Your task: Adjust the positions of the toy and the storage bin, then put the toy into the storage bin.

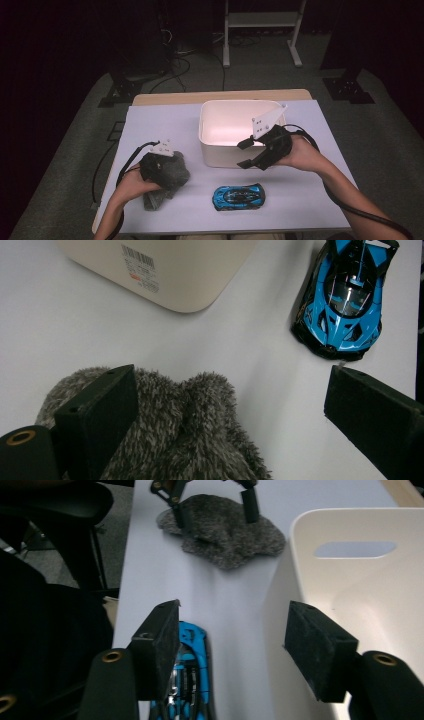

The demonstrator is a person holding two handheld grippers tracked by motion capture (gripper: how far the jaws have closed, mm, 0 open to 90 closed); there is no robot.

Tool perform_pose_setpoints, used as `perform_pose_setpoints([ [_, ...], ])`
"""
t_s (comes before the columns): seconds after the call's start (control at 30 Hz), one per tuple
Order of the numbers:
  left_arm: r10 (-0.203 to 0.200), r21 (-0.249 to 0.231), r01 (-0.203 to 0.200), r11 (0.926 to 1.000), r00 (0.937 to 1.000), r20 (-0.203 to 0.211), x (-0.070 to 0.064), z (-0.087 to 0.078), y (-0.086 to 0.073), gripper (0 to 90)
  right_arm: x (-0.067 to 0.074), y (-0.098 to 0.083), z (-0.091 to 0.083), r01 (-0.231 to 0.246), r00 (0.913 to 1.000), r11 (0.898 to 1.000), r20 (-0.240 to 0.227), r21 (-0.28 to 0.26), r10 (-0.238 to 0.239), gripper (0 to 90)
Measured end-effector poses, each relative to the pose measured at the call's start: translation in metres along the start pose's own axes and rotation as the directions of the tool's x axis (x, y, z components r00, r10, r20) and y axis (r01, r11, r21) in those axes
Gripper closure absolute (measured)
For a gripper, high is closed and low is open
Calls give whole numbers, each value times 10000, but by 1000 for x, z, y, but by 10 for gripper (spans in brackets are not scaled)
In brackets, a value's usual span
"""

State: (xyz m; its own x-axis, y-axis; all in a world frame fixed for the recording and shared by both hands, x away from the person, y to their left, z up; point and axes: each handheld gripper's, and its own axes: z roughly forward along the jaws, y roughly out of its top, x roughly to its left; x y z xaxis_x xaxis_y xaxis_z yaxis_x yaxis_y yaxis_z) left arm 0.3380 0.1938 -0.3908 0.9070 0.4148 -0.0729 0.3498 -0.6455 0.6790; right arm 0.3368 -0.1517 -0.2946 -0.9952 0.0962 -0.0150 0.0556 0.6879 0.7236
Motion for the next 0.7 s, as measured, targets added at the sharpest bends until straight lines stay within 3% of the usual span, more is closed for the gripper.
perform_pose_setpoints([
  [0.27, -19, 48, 19, 10000, 10000, 32, 2, 2, 0, 65, 22, -14, 13, 101, 9999, 9999, -77, 113, -100, 273],
  [0.7, -56, -99, 55, 9999, 9999, -85, 3, -2, 0, 65, 30, -42, 45, -391, 9988, 9987, -296, 335, 401, 230],
])
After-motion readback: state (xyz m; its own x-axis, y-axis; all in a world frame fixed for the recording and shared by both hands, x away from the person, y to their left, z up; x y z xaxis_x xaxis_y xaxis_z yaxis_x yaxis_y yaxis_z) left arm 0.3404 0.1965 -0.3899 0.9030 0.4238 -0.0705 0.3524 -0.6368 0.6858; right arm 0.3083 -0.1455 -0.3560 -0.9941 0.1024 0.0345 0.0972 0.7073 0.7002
